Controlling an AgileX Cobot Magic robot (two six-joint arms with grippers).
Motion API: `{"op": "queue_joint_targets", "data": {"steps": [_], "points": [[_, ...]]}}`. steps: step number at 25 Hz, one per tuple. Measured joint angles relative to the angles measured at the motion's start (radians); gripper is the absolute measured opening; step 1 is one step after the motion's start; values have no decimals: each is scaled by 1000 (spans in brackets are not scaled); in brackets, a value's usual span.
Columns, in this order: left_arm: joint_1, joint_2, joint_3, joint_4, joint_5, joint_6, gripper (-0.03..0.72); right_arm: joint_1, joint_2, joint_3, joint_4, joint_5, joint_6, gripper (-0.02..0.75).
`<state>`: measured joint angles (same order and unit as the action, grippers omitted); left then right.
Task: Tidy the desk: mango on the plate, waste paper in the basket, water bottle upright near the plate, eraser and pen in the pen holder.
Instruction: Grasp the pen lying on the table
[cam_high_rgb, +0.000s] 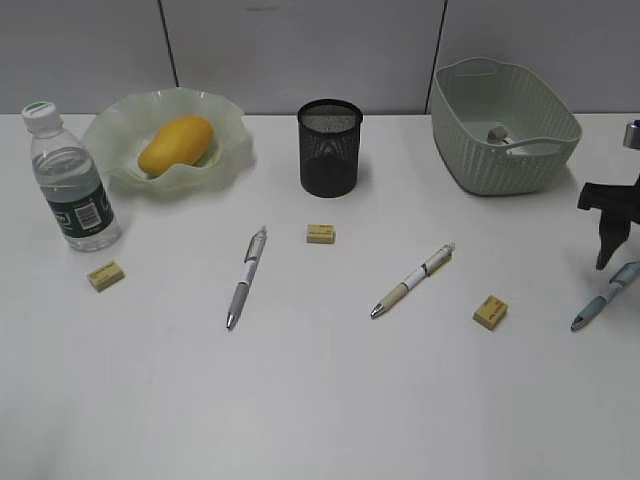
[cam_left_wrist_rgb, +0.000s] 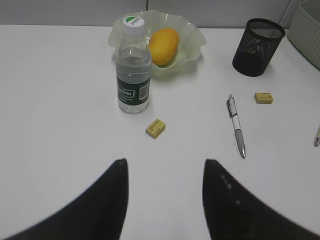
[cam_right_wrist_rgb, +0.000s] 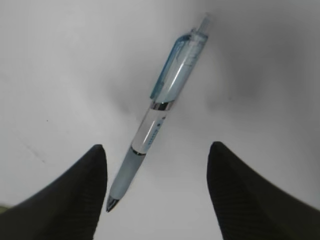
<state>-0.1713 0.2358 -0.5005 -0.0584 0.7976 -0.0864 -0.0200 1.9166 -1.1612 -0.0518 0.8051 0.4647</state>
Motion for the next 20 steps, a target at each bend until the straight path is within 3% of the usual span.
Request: {"op": "queue_joint_targets", "data": {"steps": [9, 20], "points": [[0, 0, 0, 0, -1, 0, 372, 0, 58, 30, 23, -78, 13, 475], [0, 0, 0, 0, -1, 0, 372, 0, 107, 30, 23, -113, 25, 386]]}}
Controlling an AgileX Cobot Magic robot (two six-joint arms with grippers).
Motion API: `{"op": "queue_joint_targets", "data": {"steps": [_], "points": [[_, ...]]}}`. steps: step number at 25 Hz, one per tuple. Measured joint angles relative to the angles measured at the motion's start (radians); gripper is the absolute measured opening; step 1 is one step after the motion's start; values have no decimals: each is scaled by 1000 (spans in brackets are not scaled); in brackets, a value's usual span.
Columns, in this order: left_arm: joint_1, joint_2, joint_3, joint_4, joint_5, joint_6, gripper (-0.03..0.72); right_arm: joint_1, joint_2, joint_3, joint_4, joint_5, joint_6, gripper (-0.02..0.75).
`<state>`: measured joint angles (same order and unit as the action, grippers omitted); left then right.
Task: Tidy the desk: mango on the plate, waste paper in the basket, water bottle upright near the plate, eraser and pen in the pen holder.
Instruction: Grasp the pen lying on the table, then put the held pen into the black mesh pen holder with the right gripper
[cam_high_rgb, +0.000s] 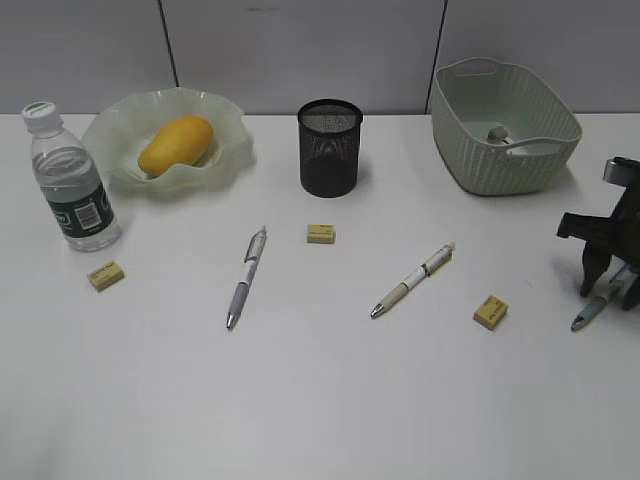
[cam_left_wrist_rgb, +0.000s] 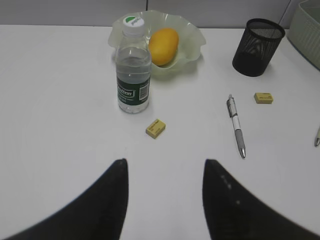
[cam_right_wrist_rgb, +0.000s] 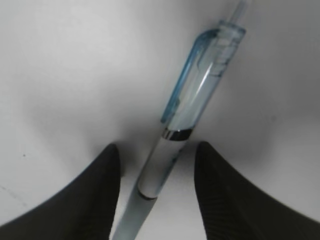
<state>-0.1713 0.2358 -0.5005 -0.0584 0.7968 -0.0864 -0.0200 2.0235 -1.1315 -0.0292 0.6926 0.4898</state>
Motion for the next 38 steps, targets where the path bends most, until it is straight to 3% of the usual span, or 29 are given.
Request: {"op": "queue_joint_targets", "data": {"steps": [6, 9, 18, 28, 33, 38], "points": [[0, 0, 0, 0, 0, 0, 372, 0, 0, 0, -14, -10, 0, 181], [0, 0, 0, 0, 0, 0, 372, 0, 0, 0, -31, -12, 0, 120], [0, 0, 0, 0, -1, 0, 372, 0, -23, -1, -66, 24, -48, 120], [0, 0, 0, 0, -2, 0, 372, 8, -255, -105, -54, 43, -133, 118], [0, 0, 0, 0, -2, 0, 372, 98, -295, -283, -44, 37, -184, 118], [0, 0, 0, 0, -2, 0, 372, 264, -295, -434, -34, -65, -209, 118]]}}
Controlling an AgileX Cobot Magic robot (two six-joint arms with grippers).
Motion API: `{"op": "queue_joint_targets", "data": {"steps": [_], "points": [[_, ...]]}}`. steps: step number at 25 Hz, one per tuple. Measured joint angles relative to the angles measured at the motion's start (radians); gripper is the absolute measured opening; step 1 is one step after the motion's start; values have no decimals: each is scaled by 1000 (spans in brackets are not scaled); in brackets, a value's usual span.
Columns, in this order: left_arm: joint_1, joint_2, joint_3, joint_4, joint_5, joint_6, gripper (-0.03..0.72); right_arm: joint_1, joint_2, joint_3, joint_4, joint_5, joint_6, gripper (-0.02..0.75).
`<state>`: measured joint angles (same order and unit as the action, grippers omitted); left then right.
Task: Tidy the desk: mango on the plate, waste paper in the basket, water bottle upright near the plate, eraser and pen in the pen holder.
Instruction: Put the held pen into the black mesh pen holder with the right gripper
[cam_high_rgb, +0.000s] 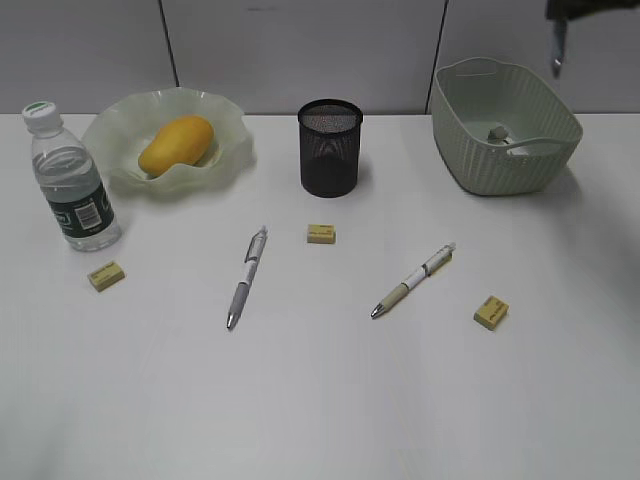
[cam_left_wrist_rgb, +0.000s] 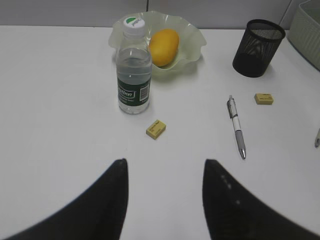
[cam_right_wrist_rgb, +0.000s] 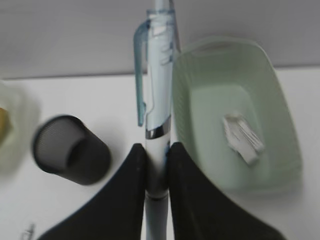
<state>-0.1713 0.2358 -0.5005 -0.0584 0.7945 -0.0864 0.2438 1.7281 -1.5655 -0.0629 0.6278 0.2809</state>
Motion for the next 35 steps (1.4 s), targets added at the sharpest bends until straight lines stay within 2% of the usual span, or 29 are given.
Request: {"op": "queue_joint_targets", "data": {"steps": [7, 13, 24, 35], "points": [[0, 0, 0, 0, -1, 0, 372, 169, 7, -42, 8, -325, -1, 118], [0, 0, 0, 0, -1, 0, 372, 225, 78, -43, 11, -531, -2, 118], [0, 0, 0, 0, -1, 0, 372, 230, 299, -43, 11, -628, -2, 118], [0, 0, 0, 0, -1, 0, 372, 230, 453, -43, 15, -635, -2, 118]]}}
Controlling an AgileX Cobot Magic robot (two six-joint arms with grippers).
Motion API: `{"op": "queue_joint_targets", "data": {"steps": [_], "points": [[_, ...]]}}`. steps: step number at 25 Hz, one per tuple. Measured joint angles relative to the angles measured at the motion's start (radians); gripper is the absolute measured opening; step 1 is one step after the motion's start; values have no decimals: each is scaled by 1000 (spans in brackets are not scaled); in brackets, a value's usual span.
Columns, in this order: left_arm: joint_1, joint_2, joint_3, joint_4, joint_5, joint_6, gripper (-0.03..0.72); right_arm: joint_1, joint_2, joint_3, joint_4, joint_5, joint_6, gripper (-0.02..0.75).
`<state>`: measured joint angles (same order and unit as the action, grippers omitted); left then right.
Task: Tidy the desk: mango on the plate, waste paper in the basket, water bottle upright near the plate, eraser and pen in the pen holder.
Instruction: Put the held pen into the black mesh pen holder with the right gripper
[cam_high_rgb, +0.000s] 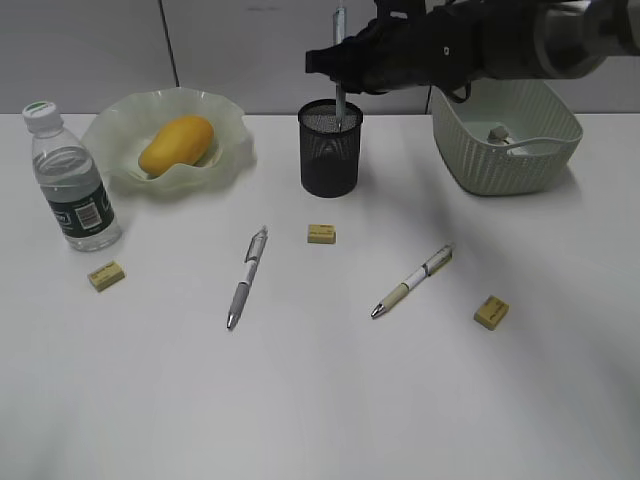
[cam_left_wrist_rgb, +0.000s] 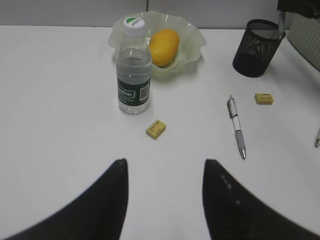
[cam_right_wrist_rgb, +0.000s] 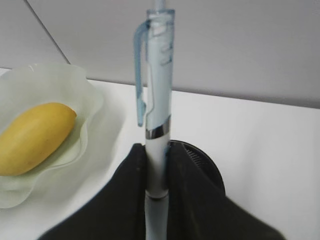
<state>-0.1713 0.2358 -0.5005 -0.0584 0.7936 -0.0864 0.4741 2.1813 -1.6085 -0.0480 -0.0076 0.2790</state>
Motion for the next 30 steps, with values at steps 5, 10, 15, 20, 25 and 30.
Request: {"op": "queue_joint_targets", "data": {"steps": [5, 10, 15, 20, 25, 30], "points": [[0, 0, 0, 0, 0, 0, 372, 0, 32, 0, 2, -61, 0, 118], [0, 0, 0, 0, 0, 0, 372, 0, 53, 0, 5, -92, 0, 118], [0, 0, 0, 0, 0, 0, 372, 0, 44, 0, 5, -95, 0, 118], [0, 0, 0, 0, 0, 0, 372, 0, 27, 0, -3, -138, 0, 118], [0, 0, 0, 0, 0, 0, 372, 0, 37, 0, -14, -217, 0, 118], [0, 0, 0, 0, 0, 0, 372, 0, 88, -1, -19, -263, 0, 118]]}}
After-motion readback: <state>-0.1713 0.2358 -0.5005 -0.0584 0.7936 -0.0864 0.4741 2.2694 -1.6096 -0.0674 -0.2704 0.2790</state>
